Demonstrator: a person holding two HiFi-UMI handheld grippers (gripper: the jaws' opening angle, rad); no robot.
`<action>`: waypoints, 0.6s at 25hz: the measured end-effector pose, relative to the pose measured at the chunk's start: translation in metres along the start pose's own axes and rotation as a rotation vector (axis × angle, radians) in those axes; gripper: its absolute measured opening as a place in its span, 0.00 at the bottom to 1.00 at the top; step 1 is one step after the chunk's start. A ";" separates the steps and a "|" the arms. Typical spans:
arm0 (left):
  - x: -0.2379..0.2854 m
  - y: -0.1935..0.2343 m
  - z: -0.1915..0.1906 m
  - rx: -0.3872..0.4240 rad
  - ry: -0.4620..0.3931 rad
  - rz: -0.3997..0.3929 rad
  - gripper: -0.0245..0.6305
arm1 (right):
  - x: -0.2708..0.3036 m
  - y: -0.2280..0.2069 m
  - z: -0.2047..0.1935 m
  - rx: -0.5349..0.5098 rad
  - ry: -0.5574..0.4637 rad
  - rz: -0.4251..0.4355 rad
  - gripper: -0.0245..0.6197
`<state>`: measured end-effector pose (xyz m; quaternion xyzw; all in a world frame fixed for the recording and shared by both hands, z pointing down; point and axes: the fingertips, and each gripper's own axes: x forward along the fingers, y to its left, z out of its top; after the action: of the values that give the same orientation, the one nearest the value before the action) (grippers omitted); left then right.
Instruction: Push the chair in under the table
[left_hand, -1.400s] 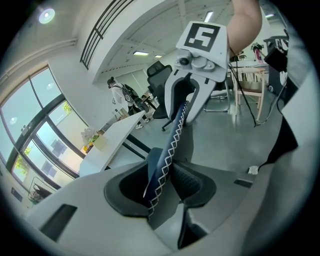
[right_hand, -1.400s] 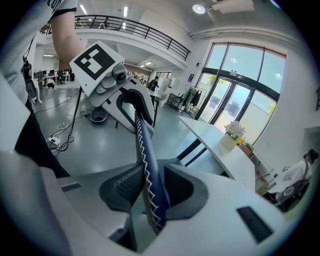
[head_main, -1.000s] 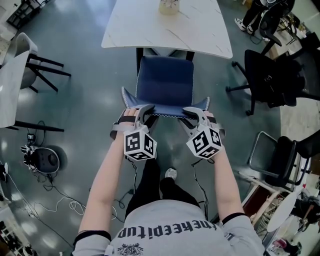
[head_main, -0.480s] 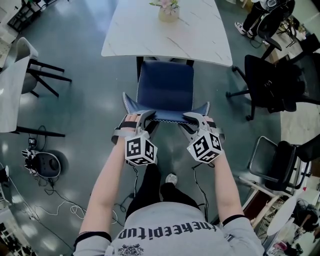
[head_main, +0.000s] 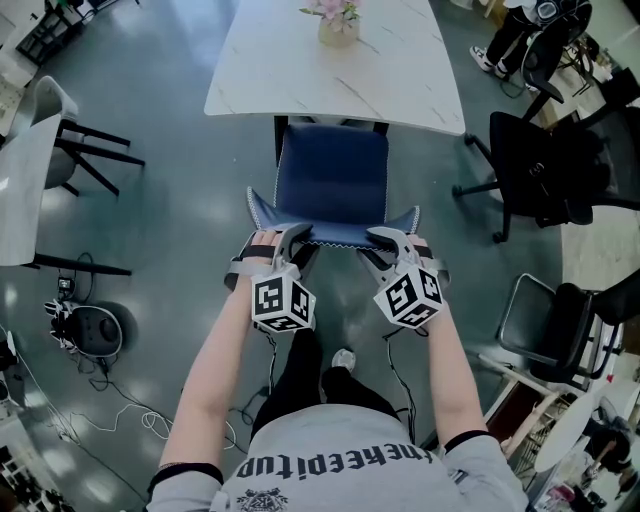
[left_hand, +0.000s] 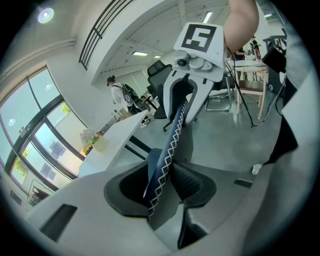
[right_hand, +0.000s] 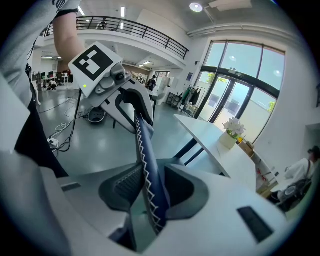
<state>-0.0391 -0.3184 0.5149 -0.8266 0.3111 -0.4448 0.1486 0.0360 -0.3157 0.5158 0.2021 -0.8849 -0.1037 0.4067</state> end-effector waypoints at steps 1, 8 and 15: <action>0.000 0.000 0.000 -0.001 0.001 0.000 0.26 | 0.000 0.000 0.000 0.003 0.001 -0.002 0.25; -0.001 -0.003 -0.002 -0.017 0.015 -0.030 0.27 | -0.001 0.001 0.000 0.048 0.017 -0.005 0.28; -0.004 -0.005 -0.002 0.001 0.003 -0.008 0.28 | -0.003 0.003 0.001 0.056 0.053 -0.055 0.29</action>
<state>-0.0405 -0.3119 0.5162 -0.8272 0.3077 -0.4466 0.1467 0.0361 -0.3114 0.5146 0.2403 -0.8705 -0.0848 0.4211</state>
